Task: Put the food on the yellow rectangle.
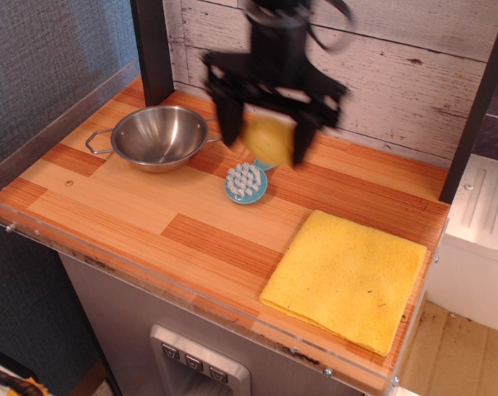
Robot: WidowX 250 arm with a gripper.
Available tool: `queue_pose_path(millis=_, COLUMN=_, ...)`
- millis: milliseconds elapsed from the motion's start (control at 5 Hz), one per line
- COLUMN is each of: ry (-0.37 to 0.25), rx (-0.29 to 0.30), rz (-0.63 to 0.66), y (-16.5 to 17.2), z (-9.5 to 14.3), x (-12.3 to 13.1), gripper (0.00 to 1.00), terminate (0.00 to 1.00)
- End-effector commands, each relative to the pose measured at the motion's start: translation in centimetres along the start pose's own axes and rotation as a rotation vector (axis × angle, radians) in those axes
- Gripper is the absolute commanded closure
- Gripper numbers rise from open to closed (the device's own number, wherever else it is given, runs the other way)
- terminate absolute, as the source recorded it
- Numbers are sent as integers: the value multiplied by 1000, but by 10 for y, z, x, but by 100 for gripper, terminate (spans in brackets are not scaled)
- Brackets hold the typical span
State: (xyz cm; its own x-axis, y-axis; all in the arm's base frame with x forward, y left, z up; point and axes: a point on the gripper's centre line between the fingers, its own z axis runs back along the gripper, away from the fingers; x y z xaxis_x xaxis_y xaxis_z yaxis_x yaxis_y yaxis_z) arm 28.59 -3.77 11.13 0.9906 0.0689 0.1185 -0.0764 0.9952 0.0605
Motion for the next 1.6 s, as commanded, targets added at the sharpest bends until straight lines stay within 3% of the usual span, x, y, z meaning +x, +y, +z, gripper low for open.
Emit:
queue_pose_path(millis=0, ry=-7, rx=-23, rz=-47, y=-43, z=0, x=-31, gripper=100, terminate=0)
queue_pose_path(millis=400, ry=12, rx=-39, rz=-48, y=-39, z=-10, x=-30, gripper=100, terminate=0)
queue_pose_path(millis=600, ry=12, rx=-78, rz=-41, y=-36, z=-12, x=-28, gripper=0, terminate=0)
queue_pose_path(millis=1200, ry=-10, rx=-89, rz=-62, y=-22, z=10, x=-12, gripper=0, terminate=0)
queue_pose_path(millis=1400, ry=19, rx=-77, rz=-60, y=-18, z=12, x=-7, gripper=0, terminate=0)
